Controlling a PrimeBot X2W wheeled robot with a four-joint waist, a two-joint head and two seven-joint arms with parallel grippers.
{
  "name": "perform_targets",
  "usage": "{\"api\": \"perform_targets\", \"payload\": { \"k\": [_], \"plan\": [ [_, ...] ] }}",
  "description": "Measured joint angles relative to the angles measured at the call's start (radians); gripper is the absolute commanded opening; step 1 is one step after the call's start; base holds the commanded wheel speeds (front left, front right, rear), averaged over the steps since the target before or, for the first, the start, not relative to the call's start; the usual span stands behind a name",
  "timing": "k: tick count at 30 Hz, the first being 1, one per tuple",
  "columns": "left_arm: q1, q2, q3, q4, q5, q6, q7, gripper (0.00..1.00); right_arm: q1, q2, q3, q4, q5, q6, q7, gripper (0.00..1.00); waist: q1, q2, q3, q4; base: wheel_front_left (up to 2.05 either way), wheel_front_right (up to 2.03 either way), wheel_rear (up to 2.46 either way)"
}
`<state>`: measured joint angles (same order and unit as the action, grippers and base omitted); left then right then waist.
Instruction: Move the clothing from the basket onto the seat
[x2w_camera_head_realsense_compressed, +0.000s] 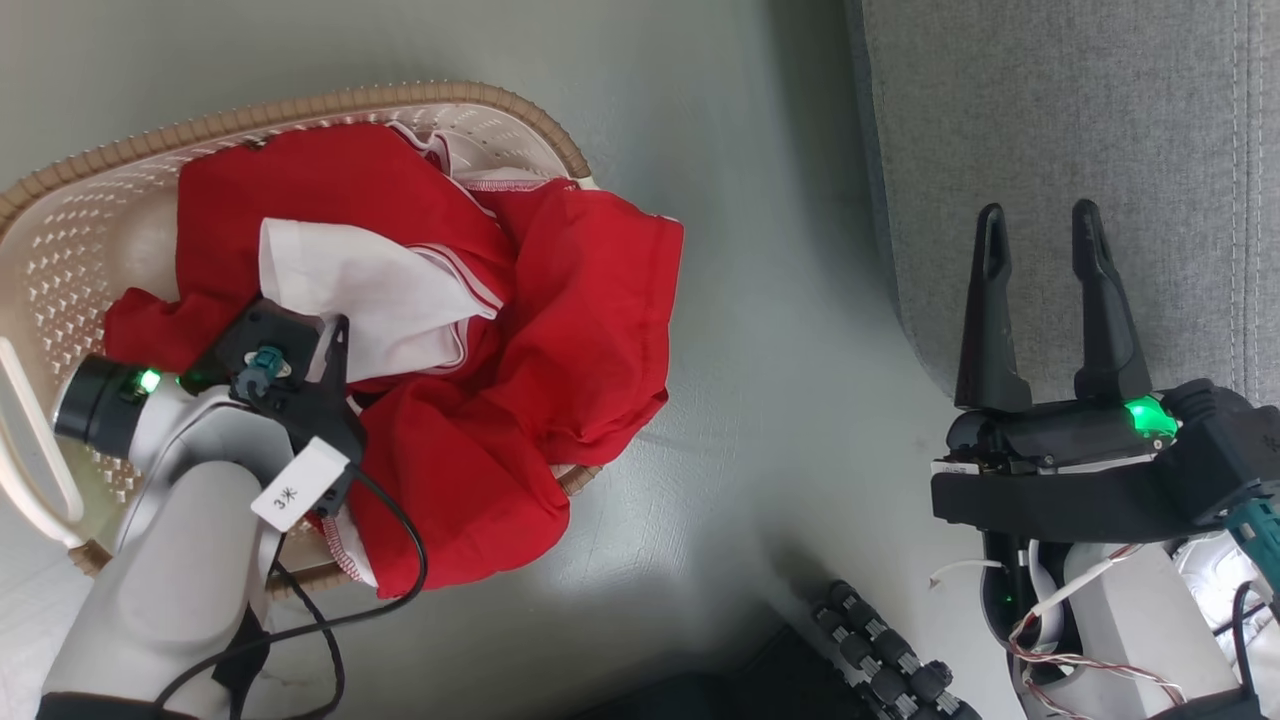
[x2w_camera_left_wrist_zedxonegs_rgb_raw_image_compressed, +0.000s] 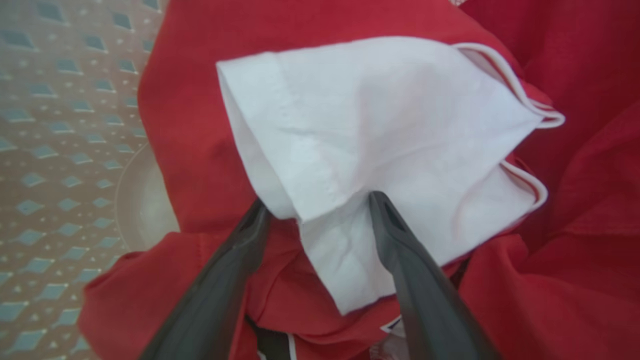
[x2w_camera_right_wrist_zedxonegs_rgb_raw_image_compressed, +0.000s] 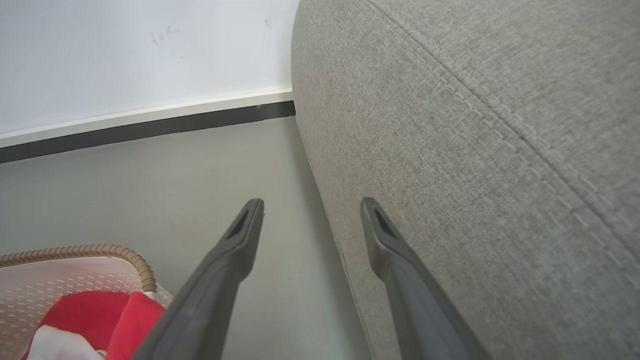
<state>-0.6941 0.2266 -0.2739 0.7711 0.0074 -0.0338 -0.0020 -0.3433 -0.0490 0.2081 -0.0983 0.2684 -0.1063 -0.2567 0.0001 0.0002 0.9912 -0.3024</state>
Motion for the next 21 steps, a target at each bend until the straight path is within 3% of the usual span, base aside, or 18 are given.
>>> {"api": "perform_targets", "payload": {
  "k": [4, 7, 8, 21],
  "plan": [
    [-0.015, -0.003, -0.002, 0.022, 0.000, -0.003, -0.001, 1.00, -0.011, 0.000, 0.010, 0.005, 0.006, -0.001, 0.000, 1.00, 0.0000, 0.0000, 0.003, -0.003, 0.00, 0.00, 0.00],
    [-0.027, -0.009, -0.007, 0.032, 0.000, -0.012, -0.014, 0.15, -0.016, 0.001, 0.018, 0.010, 0.014, -0.008, 0.000, 1.00, 0.0000, 0.0000, 0.004, -0.006, 0.00, 0.00, 0.00],
    [-0.027, -0.011, -0.011, 0.036, 0.000, -0.012, -0.022, 0.00, -0.016, 0.000, 0.021, 0.016, 0.016, -0.008, 0.000, 1.00, 0.0000, 0.0000, 0.002, -0.007, 0.00, 0.00, 0.00],
    [-0.033, -0.063, -0.036, 0.070, -0.014, -0.047, -0.152, 0.00, -0.039, 0.001, 0.020, 0.090, 0.040, -0.013, 0.000, 1.00, -0.0001, -0.0002, -0.071, 0.000, 0.00, 0.00, 0.00]
  ]
}}
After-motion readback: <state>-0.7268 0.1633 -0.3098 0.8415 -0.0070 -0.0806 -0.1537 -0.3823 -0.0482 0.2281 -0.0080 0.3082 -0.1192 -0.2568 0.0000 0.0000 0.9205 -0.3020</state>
